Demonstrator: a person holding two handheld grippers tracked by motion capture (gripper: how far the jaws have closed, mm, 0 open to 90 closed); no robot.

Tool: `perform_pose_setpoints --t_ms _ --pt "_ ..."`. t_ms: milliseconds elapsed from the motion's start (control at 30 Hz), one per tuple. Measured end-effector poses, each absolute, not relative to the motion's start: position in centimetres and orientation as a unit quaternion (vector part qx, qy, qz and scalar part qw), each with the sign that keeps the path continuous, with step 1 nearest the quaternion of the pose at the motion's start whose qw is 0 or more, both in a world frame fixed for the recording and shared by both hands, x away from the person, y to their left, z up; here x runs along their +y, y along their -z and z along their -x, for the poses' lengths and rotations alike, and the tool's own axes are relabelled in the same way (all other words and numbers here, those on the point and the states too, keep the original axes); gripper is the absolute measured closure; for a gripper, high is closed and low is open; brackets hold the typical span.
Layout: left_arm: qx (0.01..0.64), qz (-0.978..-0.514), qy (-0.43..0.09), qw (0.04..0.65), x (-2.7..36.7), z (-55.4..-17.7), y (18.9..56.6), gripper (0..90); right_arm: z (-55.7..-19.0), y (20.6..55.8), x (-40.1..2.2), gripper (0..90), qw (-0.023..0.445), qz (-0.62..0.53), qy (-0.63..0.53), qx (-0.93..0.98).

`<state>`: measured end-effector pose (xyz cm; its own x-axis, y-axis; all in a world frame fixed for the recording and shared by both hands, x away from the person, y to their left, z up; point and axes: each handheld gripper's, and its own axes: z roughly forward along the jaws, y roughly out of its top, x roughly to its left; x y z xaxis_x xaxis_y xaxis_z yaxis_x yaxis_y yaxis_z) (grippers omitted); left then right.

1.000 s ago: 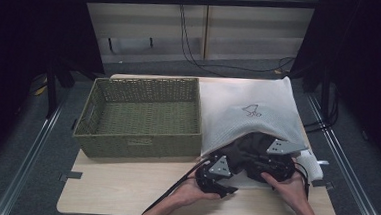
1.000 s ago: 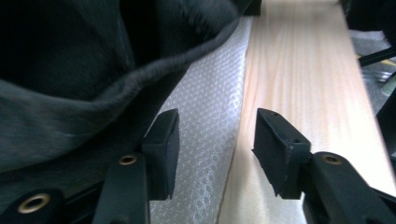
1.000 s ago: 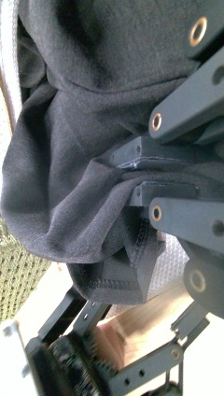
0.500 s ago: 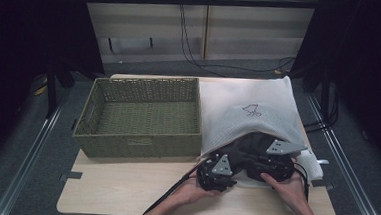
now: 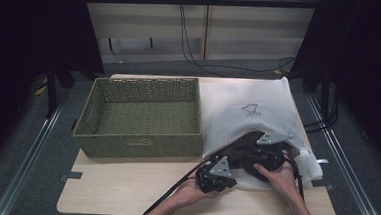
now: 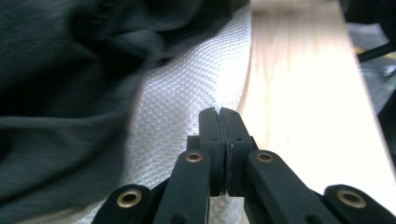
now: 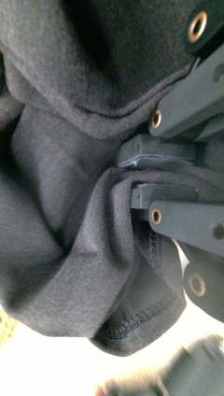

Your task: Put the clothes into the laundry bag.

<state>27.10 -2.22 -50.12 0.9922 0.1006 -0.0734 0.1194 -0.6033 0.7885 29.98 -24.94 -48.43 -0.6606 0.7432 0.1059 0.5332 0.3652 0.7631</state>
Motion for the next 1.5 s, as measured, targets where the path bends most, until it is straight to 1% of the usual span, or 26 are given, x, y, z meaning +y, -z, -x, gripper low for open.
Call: perform_pose_setpoints --t_ms 67,100,300,500,600,700,900,1033,1167,1267,1300,1333,1400,1500 --pt "0.057 -0.898 0.015 0.435 -2.1 -26.9 50.0 89.3 -30.8 48.4 -24.7 81.5 0.141 -0.397 -0.401 0.813" --pt "0.051 -0.896 0.025 0.441 -2.0 -26.8 50.0 89.3 -31.4 48.4 -24.6 81.5 0.144 -0.403 -0.401 0.810" --pt "0.044 -0.899 0.029 0.435 -1.3 -26.4 50.0 89.3 -34.5 48.3 -24.1 81.5 0.161 -0.422 -0.409 0.793" --pt "0.037 -0.899 0.035 0.434 -0.6 -26.3 50.1 89.2 -36.6 48.1 -23.9 81.9 0.200 -0.439 -0.415 0.771" --pt "0.052 -0.893 0.041 0.444 -0.6 -26.5 50.1 88.4 -36.9 48.5 -23.8 80.1 0.193 -0.447 -0.418 0.767" --pt "0.059 -0.889 0.047 0.452 -0.4 -26.8 50.1 85.5 -35.9 48.5 -23.5 73.6 0.178 -0.436 -0.422 0.775" --pt "0.057 -0.891 0.039 0.449 -0.5 -26.7 50.0 85.4 -32.2 47.0 -24.1 57.2 0.150 -0.407 -0.443 0.785" --pt "0.057 -0.893 0.042 0.445 -0.6 -26.8 50.3 85.3 -29.4 45.1 -25.1 54.9 0.143 -0.380 -0.458 0.791" --pt "0.059 -0.891 0.044 0.447 -0.6 -26.8 50.4 84.9 -27.5 42.4 -27.0 53.0 0.170 -0.376 -0.479 0.775" --pt "0.059 -0.892 0.042 0.446 -0.5 -26.8 50.5 84.3 -27.1 40.5 -28.8 50.1 0.205 -0.384 -0.492 0.754" --pt "0.062 -0.889 0.045 0.452 -0.5 -26.8 50.6 84.2 -27.1 40.0 -29.3 48.1 0.214 -0.388 -0.500 0.745" --pt "0.063 -0.890 0.044 0.449 -0.5 -26.8 50.5 84.1 -27.1 39.6 -29.8 43.5 0.221 -0.390 -0.506 0.737" --pt "0.063 -0.890 0.045 0.450 -0.5 -26.8 50.6 83.9 -27.3 39.0 -30.6 39.0 0.240 -0.397 -0.511 0.724" --pt "0.061 -0.890 0.044 0.450 -0.5 -26.8 50.6 84.2 -28.5 39.5 -31.0 36.1 0.240 -0.413 -0.492 0.728"
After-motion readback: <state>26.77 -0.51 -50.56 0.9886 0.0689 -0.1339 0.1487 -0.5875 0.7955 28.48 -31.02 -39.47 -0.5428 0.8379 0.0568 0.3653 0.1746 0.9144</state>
